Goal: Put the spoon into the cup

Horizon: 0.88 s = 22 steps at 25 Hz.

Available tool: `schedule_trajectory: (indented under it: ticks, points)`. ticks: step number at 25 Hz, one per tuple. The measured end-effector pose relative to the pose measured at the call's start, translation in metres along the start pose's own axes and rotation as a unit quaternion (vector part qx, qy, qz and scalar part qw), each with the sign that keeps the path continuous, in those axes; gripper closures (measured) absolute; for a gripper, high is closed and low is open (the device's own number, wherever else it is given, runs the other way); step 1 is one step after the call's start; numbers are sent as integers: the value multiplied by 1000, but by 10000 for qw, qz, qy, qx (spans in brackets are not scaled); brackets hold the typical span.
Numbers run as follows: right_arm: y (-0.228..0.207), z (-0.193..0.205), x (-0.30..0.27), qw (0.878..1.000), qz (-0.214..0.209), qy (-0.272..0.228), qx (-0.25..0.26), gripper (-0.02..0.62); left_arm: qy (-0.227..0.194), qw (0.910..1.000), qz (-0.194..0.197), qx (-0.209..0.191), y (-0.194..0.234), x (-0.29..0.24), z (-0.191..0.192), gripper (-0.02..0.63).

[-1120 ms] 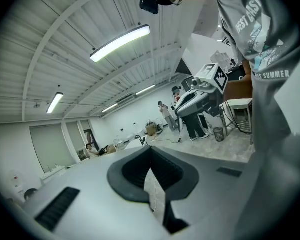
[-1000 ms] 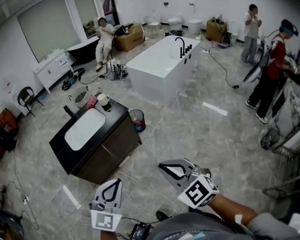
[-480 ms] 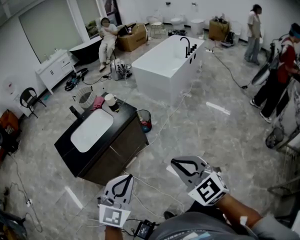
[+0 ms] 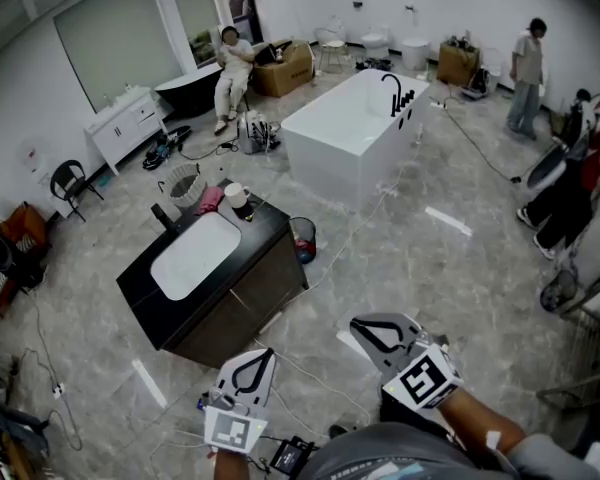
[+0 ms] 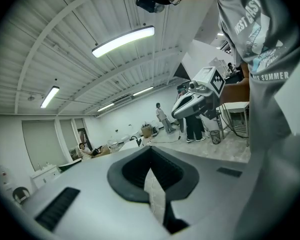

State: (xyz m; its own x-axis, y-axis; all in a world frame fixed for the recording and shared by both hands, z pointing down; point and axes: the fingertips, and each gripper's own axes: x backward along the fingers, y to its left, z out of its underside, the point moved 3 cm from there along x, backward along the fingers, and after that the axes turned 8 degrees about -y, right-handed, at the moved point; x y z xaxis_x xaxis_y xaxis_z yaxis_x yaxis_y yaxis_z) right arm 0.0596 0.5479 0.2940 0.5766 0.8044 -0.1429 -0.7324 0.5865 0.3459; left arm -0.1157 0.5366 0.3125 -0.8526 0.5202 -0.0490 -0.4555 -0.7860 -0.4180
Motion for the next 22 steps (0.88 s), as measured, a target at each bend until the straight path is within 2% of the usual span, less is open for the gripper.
schedule_trajectory:
  ticks: [9, 16, 22]
  points:
    - [-47, 20, -18, 9993, -323, -146, -104, 563, 208, 9993, -317, -7, 12, -37, -4, 603]
    - [-86, 41, -30, 9981, -562, -207, -159, 563, 400, 9969, -623, 271, 16, -74, 6, 603]
    - [-117, 55, -33, 9967, -755, -245, -163, 563, 469, 9954, -769, 318, 17, -109, 6, 603]
